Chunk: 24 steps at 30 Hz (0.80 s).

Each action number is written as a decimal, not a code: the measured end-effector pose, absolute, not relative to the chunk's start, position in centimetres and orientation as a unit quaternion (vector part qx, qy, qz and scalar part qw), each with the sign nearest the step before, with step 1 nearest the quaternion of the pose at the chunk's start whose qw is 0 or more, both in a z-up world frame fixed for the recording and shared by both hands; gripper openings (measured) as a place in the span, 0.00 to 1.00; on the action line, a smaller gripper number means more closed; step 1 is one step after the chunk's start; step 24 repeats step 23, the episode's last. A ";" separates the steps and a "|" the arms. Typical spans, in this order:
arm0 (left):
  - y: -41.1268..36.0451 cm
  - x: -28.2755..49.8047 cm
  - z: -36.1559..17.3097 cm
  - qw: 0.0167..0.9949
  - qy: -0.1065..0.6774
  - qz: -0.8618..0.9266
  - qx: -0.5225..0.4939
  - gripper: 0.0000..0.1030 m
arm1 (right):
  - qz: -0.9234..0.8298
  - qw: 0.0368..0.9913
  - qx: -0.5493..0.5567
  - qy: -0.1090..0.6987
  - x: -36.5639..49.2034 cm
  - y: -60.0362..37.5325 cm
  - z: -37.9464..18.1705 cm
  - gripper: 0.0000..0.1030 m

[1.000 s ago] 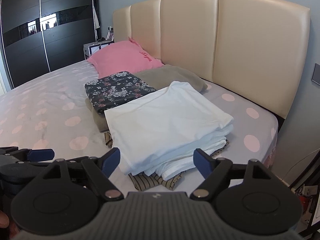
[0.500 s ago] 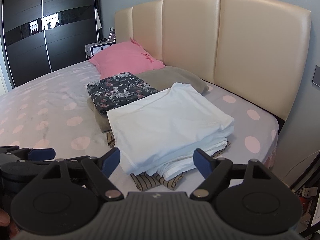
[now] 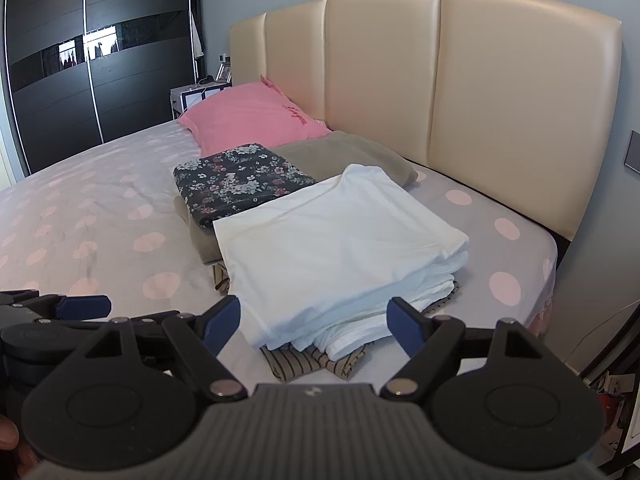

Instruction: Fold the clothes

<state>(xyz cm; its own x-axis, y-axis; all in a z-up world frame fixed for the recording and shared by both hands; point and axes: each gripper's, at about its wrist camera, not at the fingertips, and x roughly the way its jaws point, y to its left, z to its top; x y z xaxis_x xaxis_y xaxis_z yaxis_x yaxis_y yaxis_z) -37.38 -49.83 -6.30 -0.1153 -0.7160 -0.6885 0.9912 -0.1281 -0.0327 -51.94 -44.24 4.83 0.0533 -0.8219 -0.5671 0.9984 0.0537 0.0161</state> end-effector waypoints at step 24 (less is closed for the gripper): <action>-49.4 -37.2 -6.3 0.611 0.252 -0.701 0.268 0.67 | -0.653 0.696 0.214 0.209 -52.0 -44.1 4.7 0.80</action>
